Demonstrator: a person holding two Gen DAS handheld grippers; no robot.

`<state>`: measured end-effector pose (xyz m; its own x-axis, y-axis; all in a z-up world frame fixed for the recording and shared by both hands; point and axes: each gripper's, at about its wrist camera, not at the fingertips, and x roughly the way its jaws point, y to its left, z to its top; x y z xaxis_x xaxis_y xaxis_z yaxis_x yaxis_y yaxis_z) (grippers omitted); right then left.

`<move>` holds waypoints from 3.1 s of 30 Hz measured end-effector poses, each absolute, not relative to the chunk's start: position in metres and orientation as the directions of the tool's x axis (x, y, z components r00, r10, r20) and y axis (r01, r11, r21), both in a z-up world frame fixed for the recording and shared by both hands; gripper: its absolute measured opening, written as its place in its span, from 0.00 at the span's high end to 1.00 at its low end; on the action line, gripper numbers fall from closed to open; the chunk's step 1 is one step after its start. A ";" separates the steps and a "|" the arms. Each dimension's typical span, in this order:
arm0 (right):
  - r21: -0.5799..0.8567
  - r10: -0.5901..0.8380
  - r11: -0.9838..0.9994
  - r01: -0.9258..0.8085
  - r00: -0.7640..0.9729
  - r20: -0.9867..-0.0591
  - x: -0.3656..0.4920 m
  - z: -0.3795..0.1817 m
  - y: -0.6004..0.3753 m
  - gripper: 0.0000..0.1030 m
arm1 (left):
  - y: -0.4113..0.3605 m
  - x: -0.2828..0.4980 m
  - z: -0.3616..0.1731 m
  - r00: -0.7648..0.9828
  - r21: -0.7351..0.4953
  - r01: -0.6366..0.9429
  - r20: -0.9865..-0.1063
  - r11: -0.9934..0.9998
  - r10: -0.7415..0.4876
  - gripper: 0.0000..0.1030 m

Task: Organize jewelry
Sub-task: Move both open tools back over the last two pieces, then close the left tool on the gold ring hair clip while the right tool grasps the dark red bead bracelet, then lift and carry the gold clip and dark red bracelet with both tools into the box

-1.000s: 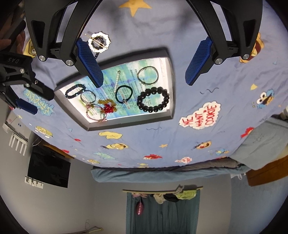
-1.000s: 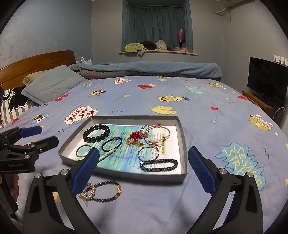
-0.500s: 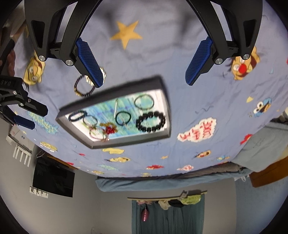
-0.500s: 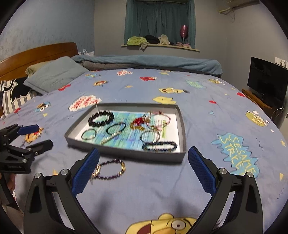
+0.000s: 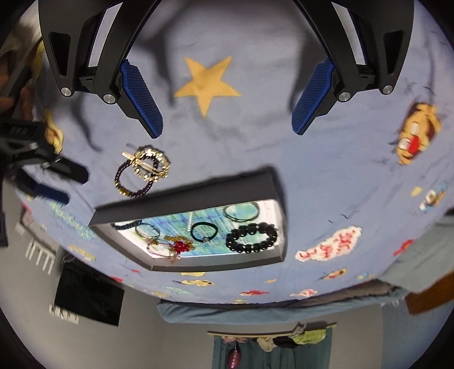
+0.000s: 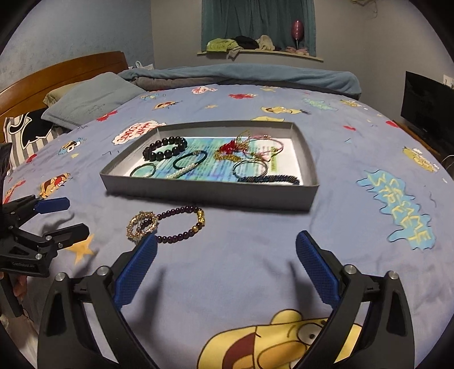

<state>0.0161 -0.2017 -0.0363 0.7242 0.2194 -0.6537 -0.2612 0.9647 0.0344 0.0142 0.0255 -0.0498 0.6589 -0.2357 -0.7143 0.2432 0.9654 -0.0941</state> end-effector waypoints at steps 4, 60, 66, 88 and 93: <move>0.056 0.234 0.962 -0.267 0.707 -0.667 0.025 -0.044 -0.201 0.29 | 0.014 0.018 -0.055 0.652 -0.130 0.271 -0.704 0.954 -0.281 0.12; 0.125 0.349 0.926 -0.357 0.678 -0.647 0.046 -0.044 -0.192 0.93 | -0.038 0.020 -0.049 0.645 -0.060 0.495 -0.644 0.867 -0.413 0.59; 0.123 0.377 0.917 -0.379 0.722 -0.580 0.029 -0.014 -0.194 0.93 | -0.023 0.014 -0.029 0.678 -0.082 0.470 -0.603 0.879 -0.419 0.59; 0.082 0.293 0.954 -0.288 0.840 -0.456 0.095 0.031 -0.189 0.93 | -0.009 0.125 -0.021 0.710 -0.028 0.301 -0.660 0.953 -0.244 0.59; 0.101 0.328 0.940 -0.327 0.776 -0.538 0.115 0.000 -0.180 0.93 | -0.010 0.140 -0.039 0.667 -0.023 0.303 -0.709 0.953 -0.229 0.59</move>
<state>0.1152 -0.1804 -0.0002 0.7764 0.3278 -0.5382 -0.3269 0.9397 0.1008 0.1398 -0.0099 -0.0394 0.6667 -0.2289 -0.7093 0.3029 0.9528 -0.0227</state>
